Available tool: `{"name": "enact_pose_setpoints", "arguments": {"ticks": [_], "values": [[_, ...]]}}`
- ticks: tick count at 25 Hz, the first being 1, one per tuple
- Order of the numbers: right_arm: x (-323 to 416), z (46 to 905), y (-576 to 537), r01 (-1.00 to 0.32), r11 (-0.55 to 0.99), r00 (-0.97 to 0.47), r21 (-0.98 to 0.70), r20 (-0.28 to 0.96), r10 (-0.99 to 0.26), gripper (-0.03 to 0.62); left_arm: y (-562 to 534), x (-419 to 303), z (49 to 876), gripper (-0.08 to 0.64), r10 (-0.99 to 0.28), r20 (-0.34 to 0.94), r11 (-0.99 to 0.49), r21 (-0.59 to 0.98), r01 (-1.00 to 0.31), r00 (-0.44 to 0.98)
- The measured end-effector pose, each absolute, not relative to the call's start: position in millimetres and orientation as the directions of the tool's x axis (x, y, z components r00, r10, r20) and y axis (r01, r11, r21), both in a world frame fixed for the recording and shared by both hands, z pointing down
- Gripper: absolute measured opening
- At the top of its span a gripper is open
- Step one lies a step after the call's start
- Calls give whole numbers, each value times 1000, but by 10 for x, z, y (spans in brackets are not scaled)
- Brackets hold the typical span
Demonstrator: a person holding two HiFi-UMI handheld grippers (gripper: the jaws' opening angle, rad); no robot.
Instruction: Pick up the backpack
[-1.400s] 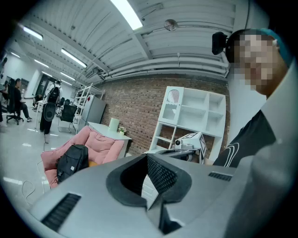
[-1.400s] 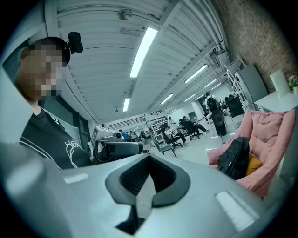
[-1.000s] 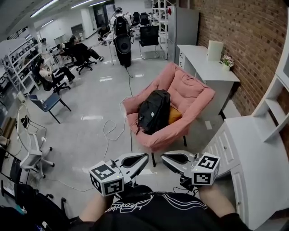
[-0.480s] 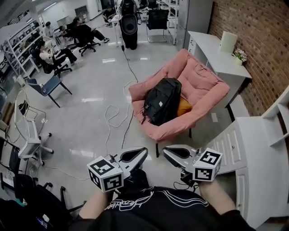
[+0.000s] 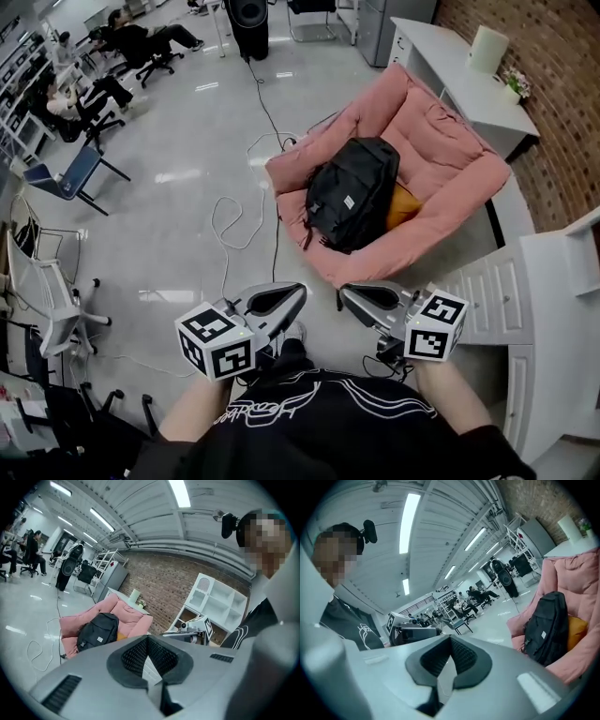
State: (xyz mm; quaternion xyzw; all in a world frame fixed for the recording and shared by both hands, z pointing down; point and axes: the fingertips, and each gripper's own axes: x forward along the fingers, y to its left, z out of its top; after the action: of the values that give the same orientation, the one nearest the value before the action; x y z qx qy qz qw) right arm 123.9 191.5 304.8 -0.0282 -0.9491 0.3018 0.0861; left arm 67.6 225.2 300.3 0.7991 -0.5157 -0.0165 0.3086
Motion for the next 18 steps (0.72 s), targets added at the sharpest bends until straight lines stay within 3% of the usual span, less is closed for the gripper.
{"name": "enact_pose_setpoints", "arguments": {"ticks": [9, 18], "values": [[299, 3086, 1447, -118, 798, -983, -591, 185, -9, 6, 1752, -365, 3035, 2, -785, 275, -360, 528, -770, 555], [121, 3327, 1223, -219, 776, -967, -592, 236, -92, 6, 1461, -729, 3339, 3, -757, 311, -344, 558, -755, 574]]}}
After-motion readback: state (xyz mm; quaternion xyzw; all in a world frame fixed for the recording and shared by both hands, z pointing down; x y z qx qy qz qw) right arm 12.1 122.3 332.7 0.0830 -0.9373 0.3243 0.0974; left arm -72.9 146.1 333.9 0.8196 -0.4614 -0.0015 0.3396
